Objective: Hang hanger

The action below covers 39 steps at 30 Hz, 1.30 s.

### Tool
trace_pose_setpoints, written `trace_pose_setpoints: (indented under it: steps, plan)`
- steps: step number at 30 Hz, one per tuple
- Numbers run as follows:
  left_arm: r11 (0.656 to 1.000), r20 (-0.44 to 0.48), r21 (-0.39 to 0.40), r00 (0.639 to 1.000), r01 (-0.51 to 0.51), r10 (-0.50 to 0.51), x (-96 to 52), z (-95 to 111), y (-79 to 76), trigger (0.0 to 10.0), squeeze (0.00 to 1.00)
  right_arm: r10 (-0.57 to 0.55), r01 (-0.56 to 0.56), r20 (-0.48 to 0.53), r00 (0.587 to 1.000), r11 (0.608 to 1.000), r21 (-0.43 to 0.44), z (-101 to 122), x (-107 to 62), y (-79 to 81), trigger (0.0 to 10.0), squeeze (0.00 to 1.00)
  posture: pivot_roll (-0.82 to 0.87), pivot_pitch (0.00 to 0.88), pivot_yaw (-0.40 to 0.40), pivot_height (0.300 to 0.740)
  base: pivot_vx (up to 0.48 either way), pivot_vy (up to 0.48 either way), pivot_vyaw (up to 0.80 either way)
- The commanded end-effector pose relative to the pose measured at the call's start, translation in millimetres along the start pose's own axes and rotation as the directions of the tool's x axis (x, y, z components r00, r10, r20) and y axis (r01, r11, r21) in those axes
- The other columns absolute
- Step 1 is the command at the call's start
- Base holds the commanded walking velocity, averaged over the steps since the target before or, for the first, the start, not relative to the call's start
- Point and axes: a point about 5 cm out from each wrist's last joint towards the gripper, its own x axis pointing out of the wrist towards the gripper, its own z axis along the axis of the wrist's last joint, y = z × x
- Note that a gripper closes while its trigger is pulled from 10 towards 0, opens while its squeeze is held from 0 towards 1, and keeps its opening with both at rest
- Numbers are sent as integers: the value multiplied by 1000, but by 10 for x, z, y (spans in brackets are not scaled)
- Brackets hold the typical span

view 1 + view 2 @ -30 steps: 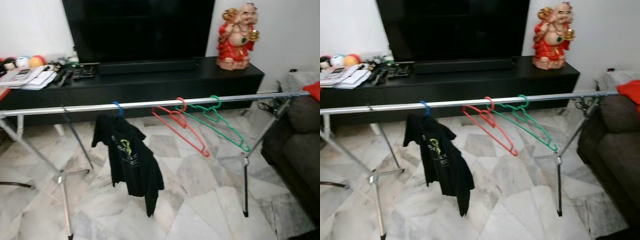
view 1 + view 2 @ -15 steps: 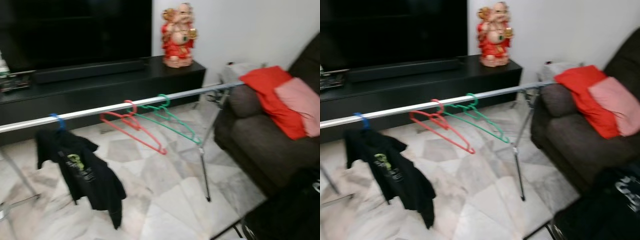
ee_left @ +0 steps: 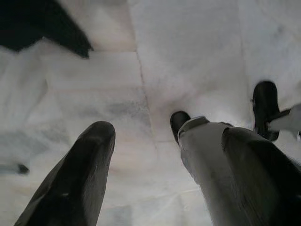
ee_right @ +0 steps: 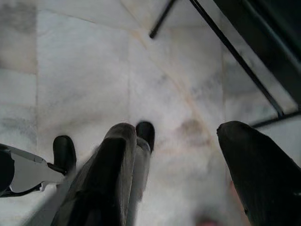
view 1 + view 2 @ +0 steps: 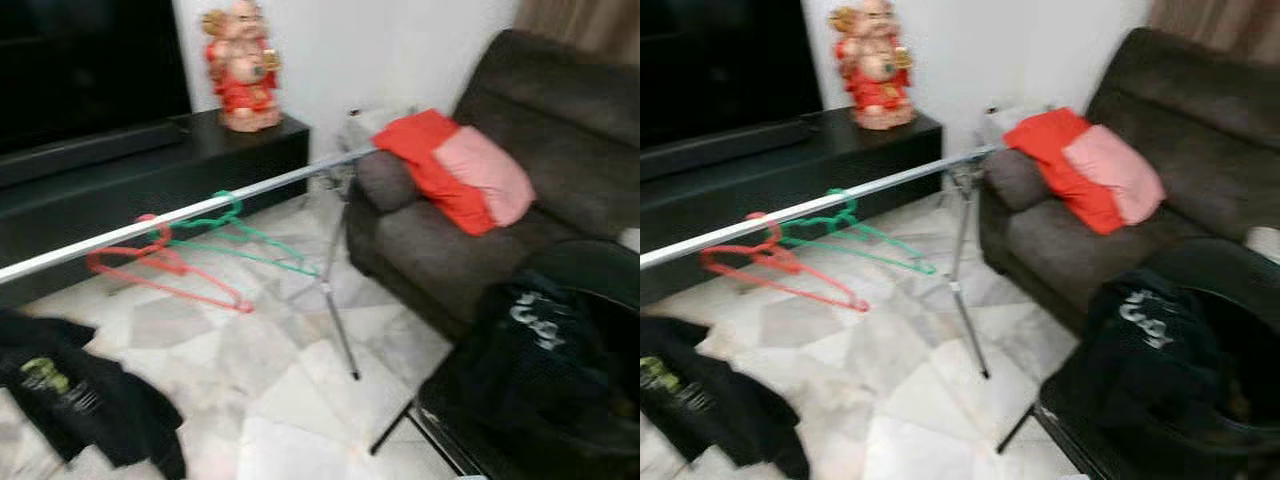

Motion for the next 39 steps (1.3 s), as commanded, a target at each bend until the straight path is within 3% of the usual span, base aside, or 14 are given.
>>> trace_pose_setpoints:
  steps: [1,16,18,21,24,26,28,29,31,32,33,34,35,39]
  plan:
    - [1000,-7,4,1000,7,-6,3,0,-14,10000,0,-8,8,-6,1000,1000,12,-12,-5,-29,10000,0,47,20,-1,740,0,0,-800]
    - [1000,-7,6,1000,11,-11,6,6,-28,10000,0,-17,14,41,999,997,75,77,15,34,10000,0,42,28,-1,740,0,0,-800]
    - [1000,-7,8,1000,11,-11,6,5,-30,10000,0,-30,18,86,996,992,128,126,17,49,10000,0,41,31,-2,740,0,0,-603]
    - [1000,-9,9,1000,12,-12,6,0,-35,10000,0,-27,14,148,989,996,89,254,23,57,10000,0,38,33,-3,740,0,0,0]
    - [1000,-11,9,1000,12,-12,5,-8,-37,10000,0,-34,6,243,969,993,117,442,18,41,10000,0,32,39,-3,740,0,0,0]
    - [1000,-14,10,1000,11,-11,3,-20,-37,10000,0,-33,-11,377,925,993,116,699,-13,21,10000,0,25,44,-4,740,0,0,0]
    - [1000,-15,10,1000,11,-11,2,-25,-37,10000,0,-32,-15,412,911,994,110,761,-25,18,10000,0,24,45,-5,740,0,0,0]
    - [1000,-17,11,1000,11,-11,0,-35,-38,10000,0,-23,-35,516,856,994,102,932,-76,19,10000,0,21,46,-5,740,0,0,0]
    - [1000,-19,13,1000,12,-12,-1,-43,-38,10000,0,-17,-48,589,808,994,96,1053,-124,24,10000,0,17,49,-4,740,0,0,0]
    - [1000,-21,15,1000,13,-13,-2,-51,-39,10000,0,-10,-61,656,754,994,86,1170,-182,36,10000,0,15,48,-4,740,0,0,0]
    - [1000,-21,15,1000,13,-13,-2,-51,-39,10000,0,-10,-61,656,754,994,86,1170,-182,36,10000,0,15,48,-4,740,0,0,0]
    - [1000,-22,16,1000,13,-13,-4,-58,-35,10000,0,-8,-65,702,712,995,77,1252,-233,56,10000,0,13,47,-5,740,0,0,0]
    - [1000,-22,16,1000,14,-13,-5,-62,-34,10000,0,-9,-62,717,697,995,73,1275,-250,66,10000,0,14,46,-4,740,0,0,0]
    - [1000,-26,16,1000,10,-10,-24,-103,37,10000,0,-58,-23,739,671,995,100,1394,-274,36,10000,0,21,44,1,740,0,0,0]
